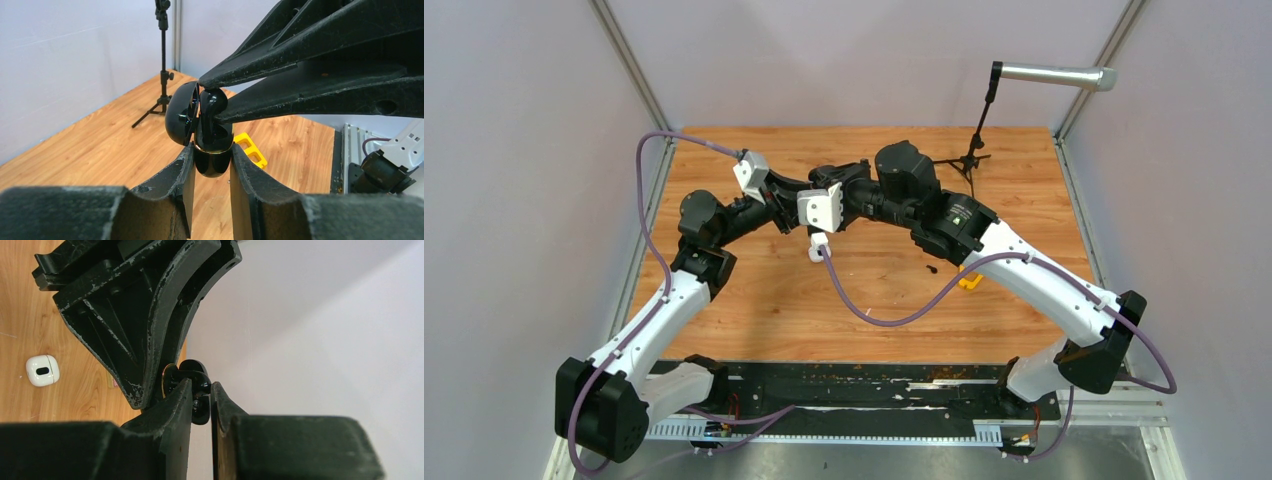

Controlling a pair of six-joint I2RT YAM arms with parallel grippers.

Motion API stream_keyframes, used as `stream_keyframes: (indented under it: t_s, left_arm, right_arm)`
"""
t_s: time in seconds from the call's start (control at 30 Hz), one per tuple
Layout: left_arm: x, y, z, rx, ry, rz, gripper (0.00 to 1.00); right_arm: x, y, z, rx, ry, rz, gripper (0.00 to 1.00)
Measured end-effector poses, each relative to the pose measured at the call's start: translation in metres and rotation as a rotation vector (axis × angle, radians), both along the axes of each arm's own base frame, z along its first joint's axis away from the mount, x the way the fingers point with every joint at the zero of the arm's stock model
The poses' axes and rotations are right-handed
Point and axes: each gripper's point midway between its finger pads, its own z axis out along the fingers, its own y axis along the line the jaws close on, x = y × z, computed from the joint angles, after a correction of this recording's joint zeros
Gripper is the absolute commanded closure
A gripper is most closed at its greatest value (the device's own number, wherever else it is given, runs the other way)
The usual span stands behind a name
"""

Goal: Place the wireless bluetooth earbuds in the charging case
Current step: Place the earbud in the charging case.

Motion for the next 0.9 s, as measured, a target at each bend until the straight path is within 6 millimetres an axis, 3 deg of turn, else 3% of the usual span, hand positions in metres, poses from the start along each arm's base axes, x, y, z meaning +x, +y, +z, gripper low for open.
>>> stream_keyframes:
  t_s: [0.37,0.9]
  left_arm:
    - [0.0,0.0,0.0,-0.004,0.006,0.001,1.0]
    - [-0.001,-0.001,-0.008,0.006,0.021,-0.005,1.0]
  right_arm:
    - [-0.001,-0.001,-0.004,-0.014,0.011,0.001,0.97]
    - [-0.006,-0.001,-0.013,-0.039,0.042,0.021,0.61]
